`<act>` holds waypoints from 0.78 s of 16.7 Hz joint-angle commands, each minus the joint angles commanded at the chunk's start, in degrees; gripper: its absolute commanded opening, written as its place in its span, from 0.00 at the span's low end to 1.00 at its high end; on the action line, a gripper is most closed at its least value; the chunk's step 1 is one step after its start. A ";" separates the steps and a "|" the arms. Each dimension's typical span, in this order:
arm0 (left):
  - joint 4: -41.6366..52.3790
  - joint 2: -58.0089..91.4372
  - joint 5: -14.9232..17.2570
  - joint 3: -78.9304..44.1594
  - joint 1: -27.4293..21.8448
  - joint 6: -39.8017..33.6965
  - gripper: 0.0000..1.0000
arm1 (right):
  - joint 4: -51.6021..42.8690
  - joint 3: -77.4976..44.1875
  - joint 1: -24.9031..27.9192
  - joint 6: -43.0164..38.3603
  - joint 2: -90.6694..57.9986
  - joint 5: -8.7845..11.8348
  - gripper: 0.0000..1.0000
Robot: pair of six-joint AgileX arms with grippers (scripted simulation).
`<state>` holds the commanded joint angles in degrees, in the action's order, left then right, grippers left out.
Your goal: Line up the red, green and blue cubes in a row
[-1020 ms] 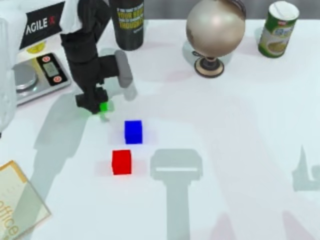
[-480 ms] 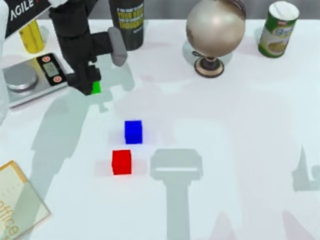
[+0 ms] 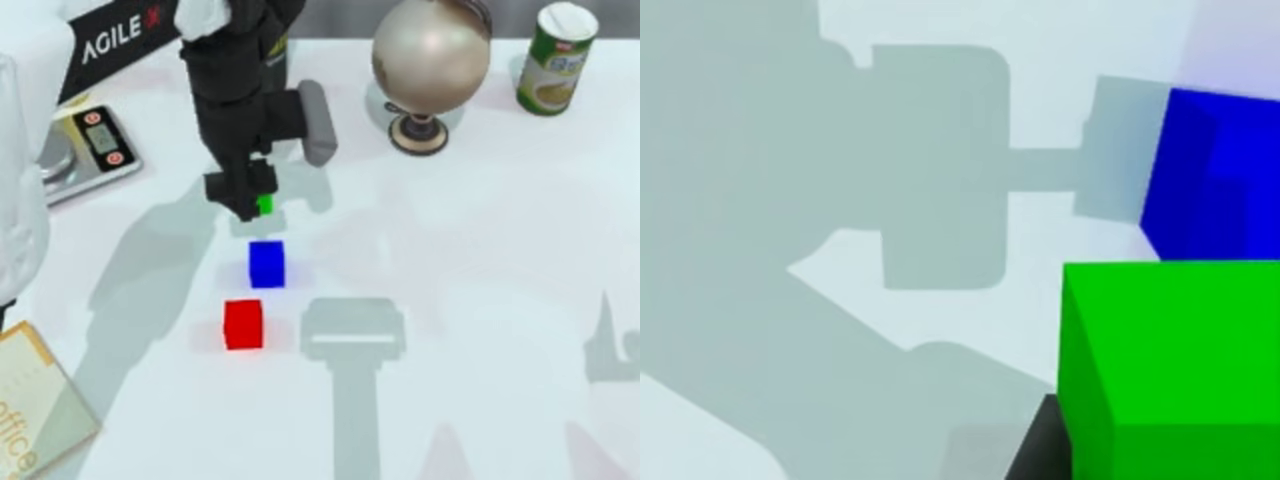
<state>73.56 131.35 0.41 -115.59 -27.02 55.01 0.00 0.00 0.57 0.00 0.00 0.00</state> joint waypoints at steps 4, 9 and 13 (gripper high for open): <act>-1.59 -5.10 0.00 7.12 -10.66 -4.69 0.00 | 0.00 0.00 0.00 0.00 0.00 0.00 1.00; -2.53 -7.84 -0.02 10.69 -15.51 -7.10 0.00 | 0.00 0.00 0.00 0.00 0.00 0.00 1.00; -3.39 -7.35 -0.04 11.21 -15.39 -6.98 0.00 | 0.00 0.00 0.00 0.00 0.00 0.00 1.00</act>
<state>70.17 123.99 0.37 -104.38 -42.41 48.03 0.00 0.00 0.57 0.00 0.00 0.00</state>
